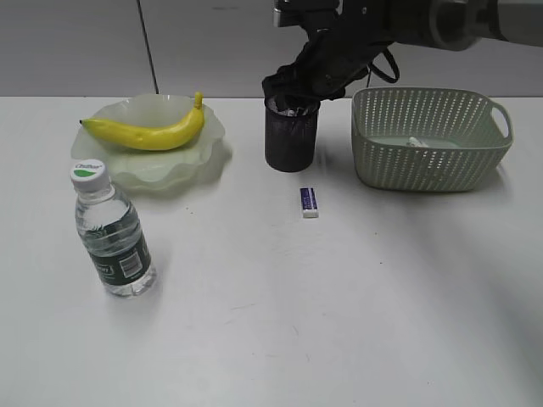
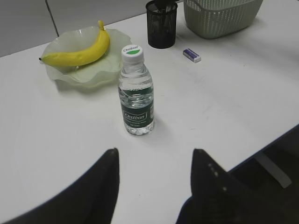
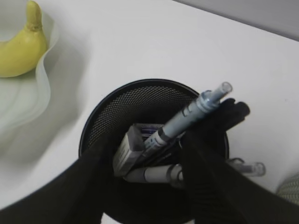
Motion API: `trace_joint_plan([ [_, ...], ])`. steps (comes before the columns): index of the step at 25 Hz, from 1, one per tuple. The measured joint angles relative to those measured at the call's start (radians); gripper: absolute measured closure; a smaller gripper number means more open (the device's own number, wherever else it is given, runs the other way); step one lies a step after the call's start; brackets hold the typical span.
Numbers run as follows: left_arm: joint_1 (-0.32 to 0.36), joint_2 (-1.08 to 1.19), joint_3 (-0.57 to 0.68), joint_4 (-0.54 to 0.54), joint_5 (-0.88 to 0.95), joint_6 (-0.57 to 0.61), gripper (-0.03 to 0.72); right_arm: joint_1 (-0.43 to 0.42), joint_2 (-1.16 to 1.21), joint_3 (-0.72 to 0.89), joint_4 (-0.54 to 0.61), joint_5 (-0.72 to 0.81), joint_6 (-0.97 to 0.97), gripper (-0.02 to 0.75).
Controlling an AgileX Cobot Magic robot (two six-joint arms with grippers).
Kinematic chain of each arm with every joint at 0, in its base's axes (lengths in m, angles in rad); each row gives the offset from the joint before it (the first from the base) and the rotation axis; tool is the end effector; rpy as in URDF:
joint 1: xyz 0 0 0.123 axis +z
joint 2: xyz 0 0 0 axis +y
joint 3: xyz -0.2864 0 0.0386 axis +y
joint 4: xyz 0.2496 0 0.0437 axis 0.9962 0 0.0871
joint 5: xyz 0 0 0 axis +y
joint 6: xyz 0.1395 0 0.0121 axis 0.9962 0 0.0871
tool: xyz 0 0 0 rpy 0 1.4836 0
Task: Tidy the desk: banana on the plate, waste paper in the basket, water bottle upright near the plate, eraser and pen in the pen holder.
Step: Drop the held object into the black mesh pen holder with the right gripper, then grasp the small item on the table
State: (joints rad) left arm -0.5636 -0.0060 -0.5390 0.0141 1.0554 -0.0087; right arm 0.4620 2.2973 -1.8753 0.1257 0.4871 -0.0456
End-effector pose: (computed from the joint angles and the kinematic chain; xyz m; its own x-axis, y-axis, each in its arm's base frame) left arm 0.0278 -0.0155 0.2691 -0.3481 0.2179 -0.9118 0.5241 0.8516 0.0034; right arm 0.4977 0.2570 0.1469 -0.6838 -0.2674 -0.6789 -0.4370 0.8952 0.0876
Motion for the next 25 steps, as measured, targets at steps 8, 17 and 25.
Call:
trace_joint_plan([
  [8,0.0,0.0,0.001,0.002,0.0,-0.001,0.316,0.0,-0.095,-0.003,-0.026,0.265,-0.001,0.302],
  [17,0.0,0.0,0.001,0.003,0.0,-0.001,0.316,0.0,-0.283,-0.002,-0.044,0.701,-0.001,0.302],
  [25,0.0,0.0,0.001,0.003,0.0,-0.003,0.316,0.0,-0.604,0.279,-0.045,0.718,-0.001,0.302],
])
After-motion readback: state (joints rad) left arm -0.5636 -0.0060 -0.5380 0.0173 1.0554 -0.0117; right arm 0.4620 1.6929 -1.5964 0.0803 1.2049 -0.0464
